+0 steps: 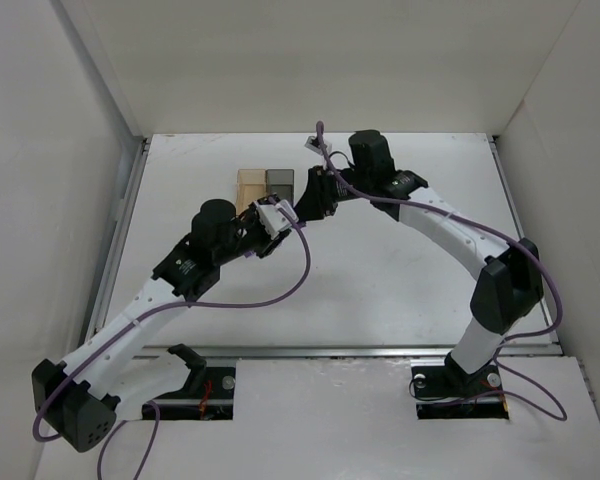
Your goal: Sort the legos into containers by color
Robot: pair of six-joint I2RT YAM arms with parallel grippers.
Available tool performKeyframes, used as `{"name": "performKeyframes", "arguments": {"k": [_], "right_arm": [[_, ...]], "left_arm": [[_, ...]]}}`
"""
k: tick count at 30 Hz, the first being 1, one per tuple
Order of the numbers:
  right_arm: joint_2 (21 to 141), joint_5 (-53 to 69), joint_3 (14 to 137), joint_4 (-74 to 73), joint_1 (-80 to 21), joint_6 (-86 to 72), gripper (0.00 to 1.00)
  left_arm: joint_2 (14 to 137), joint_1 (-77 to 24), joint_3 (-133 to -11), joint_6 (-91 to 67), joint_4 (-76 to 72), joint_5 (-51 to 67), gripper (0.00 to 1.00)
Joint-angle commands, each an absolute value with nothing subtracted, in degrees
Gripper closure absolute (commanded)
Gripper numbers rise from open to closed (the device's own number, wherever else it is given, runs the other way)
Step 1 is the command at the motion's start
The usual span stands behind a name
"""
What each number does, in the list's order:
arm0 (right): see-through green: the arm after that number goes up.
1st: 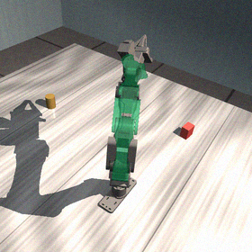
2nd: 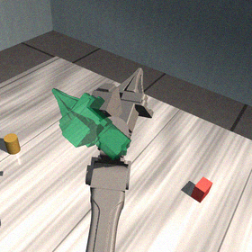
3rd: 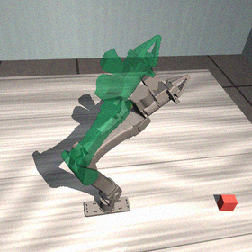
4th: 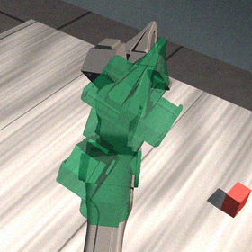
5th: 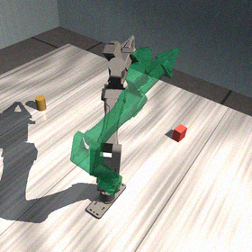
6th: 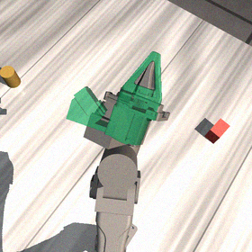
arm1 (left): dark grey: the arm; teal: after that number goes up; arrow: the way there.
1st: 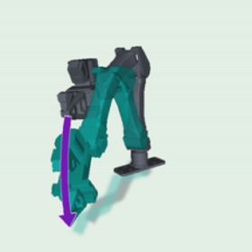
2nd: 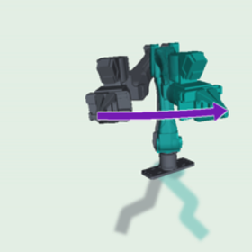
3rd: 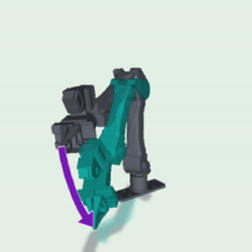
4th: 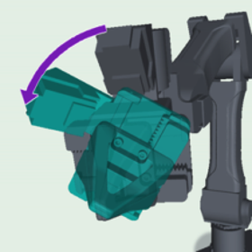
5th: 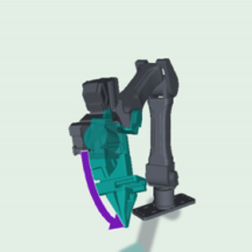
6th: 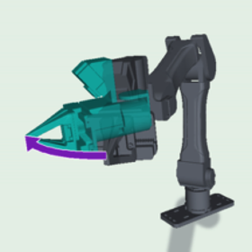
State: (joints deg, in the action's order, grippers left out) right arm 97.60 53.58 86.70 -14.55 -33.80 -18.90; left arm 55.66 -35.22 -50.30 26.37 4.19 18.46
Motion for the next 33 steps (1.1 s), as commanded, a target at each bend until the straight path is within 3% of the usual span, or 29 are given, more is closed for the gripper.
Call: {"name": "performKeyframes", "arguments": {"k": [1,4,7,20,29,33], "right_arm": [[98.43,54.40,88.86,-11.87,-33.57,-18.81,0.72],[98.44,55.02,88.86,-11.87,-33.57,-18.81,0.93],[98.44,55.02,88.86,-11.87,-33.57,-19.34,1.00],[97.21,40.70,86.04,-10.28,-23.74,-32.24,1.00],[109.57,36.47,101.50,-9.23,-24.35,-38.13,1.00],[118.79,31.31,108.71,-9.23,-29.51,-42.08,1.00]], "left_arm": [[54.58,-35.68,-52.91,26.19,-0.35,20.65,1.00],[54.58,-35.68,-52.91,25.58,-0.35,18.99,1.00],[55.20,-35.68,-52.91,24.87,-0.35,17.50,1.00],[57.04,-35.68,-53.71,23.12,10.81,9.59,1.00],[54.14,-35.68,-49.57,17.23,12.83,3.96,1.00],[52.56,-35.68,-49.57,14.42,12.83,-7.86,1.00]]}}
